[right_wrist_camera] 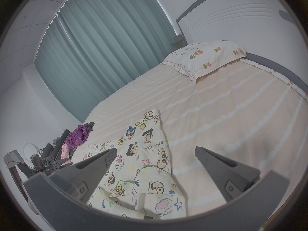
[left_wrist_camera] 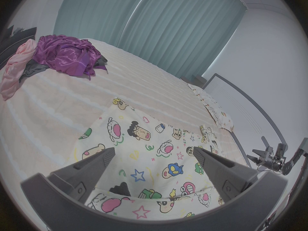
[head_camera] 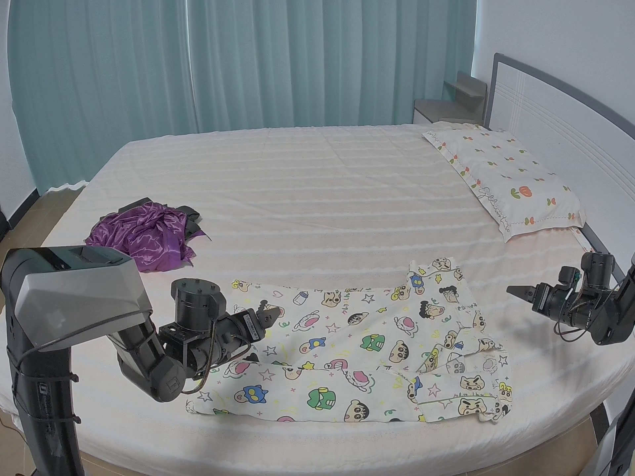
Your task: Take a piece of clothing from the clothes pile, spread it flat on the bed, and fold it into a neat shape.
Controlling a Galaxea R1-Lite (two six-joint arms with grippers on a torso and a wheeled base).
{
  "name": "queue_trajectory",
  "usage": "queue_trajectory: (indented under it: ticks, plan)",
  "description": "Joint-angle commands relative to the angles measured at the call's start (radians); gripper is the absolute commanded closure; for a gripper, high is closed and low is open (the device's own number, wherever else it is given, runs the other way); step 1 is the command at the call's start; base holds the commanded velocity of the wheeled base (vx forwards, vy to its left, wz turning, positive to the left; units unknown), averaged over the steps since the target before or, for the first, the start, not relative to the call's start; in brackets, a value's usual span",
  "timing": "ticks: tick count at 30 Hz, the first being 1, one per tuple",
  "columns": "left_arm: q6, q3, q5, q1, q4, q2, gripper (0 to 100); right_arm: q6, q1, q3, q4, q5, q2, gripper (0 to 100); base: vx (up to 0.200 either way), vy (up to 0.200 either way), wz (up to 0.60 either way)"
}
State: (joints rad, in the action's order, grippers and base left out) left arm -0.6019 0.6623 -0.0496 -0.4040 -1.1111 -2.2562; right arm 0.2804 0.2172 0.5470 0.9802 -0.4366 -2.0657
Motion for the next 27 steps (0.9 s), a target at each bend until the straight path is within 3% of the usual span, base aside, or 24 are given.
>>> queue_trajectory:
  ticks: [1, 6, 14, 17, 18, 22, 27]
  plan:
    - [0.001, -0.009, -0.009, -0.001, -0.003, -0.003, 0, 0.0, -0.019, -0.001, 0.002, 0.013, -0.008, 0, 0.2, 0.0, 0.0]
    - [0.004, -0.004, -0.01, 0.004, -0.004, -0.003, 0, 0.0, -0.029, -0.002, 0.0, 0.016, -0.007, 0, 0.2, 0.0, 0.0]
    - [0.057, 0.12, -0.006, 0.056, 0.011, -0.054, 0, 0.002, -0.035, -0.002, 0.0, 0.016, -0.01, 0, 0.0, 0.0, 0.0]
    - [0.1, 0.224, -0.006, 0.088, 0.043, -0.12, 0, 0.005, -0.044, -0.001, 0.0, 0.016, -0.01, 0, 0.0, 0.0, 0.0]
    - [0.111, 0.326, -0.009, 0.105, 0.106, -0.177, 0, 0.013, -0.053, -0.001, 0.0, 0.016, -0.01, 0, 0.0, 0.0, 0.0]
    - [0.142, 0.482, -0.006, 0.129, 0.246, -0.26, 0, 0.033, -0.067, 0.001, 0.0, 0.016, -0.011, 0, 0.0, 0.0, 0.0]
    - [0.165, 0.573, -0.003, 0.151, 0.281, -0.319, 0, 0.033, -0.081, -0.002, 0.0, 0.018, -0.022, 0, 0.0, 0.0, 0.0]
